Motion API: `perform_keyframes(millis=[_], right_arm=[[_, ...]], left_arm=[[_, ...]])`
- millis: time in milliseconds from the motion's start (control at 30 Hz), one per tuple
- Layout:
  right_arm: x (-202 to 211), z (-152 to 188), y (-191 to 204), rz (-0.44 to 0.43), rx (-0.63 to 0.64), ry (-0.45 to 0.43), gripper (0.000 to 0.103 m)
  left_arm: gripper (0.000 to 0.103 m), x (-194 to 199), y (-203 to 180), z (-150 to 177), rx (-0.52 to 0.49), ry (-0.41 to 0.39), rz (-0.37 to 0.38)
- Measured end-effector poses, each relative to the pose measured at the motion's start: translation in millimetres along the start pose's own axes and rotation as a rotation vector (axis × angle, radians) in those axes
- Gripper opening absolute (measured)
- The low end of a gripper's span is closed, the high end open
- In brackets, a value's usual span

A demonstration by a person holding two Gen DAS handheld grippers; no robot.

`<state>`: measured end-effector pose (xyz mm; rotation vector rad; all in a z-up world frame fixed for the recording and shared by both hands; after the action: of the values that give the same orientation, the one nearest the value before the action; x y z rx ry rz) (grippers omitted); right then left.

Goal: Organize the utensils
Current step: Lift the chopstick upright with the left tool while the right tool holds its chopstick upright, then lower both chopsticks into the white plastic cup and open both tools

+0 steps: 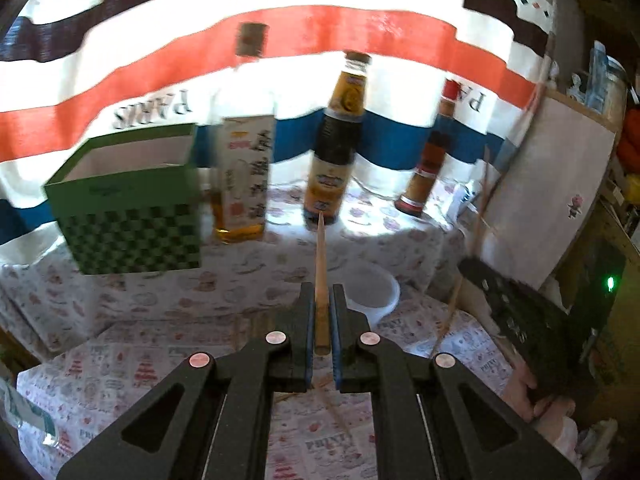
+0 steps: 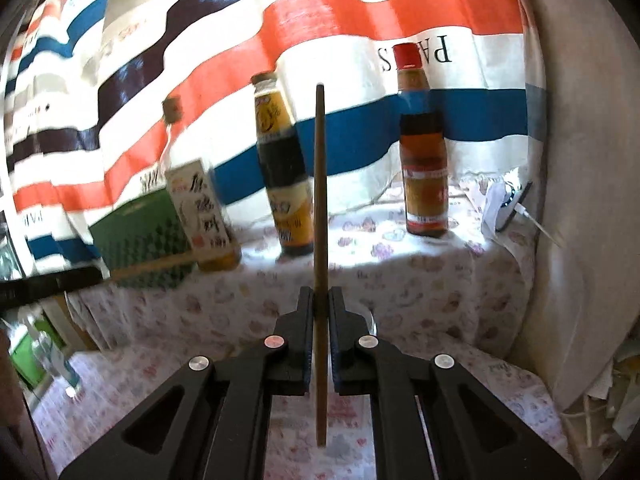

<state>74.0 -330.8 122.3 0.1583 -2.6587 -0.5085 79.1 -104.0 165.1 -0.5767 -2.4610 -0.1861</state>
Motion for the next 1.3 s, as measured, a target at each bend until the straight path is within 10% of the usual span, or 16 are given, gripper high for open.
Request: perform_keyframes(millis=[267, 433, 1067, 1300], right_arm=[[-19.9, -19.8, -12.5, 0.035, -0.093, -0.341, 0.008], [-60.6, -2.0, -31.6, 0.079, -0.153, -0.336, 0.008], [-117.9, 6.3, -38.7, 0.053, -0.158, 0.084, 0.008], [-111.4, 3.0, -30.6, 0.028, -0.121, 0.105, 0.008]], left_arm=[[0.006, -36.4, -12.7, -0.3, 0.004, 0.112, 0.046], [0.006, -36.2, -19.7, -1.1, -0.029, 0.131, 0.044], [0.006, -27.2, -31.6, 7.7, -0.052, 0.168, 0.06], [0.006, -54.6, -34.9, 11.6, -0.038, 0.232, 0.096]])
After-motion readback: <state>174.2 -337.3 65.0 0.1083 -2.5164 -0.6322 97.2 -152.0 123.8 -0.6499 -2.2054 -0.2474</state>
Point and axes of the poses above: each gripper's, at about its wrist camera, not at the fingertips, and x roughly against the way its jaws point, y to its left, z to its underside, the point moved 2 cm from there along -x, roughly the way its jaws point, and after that the axes turned 13 degrees about -x, right-handed, at the moved point
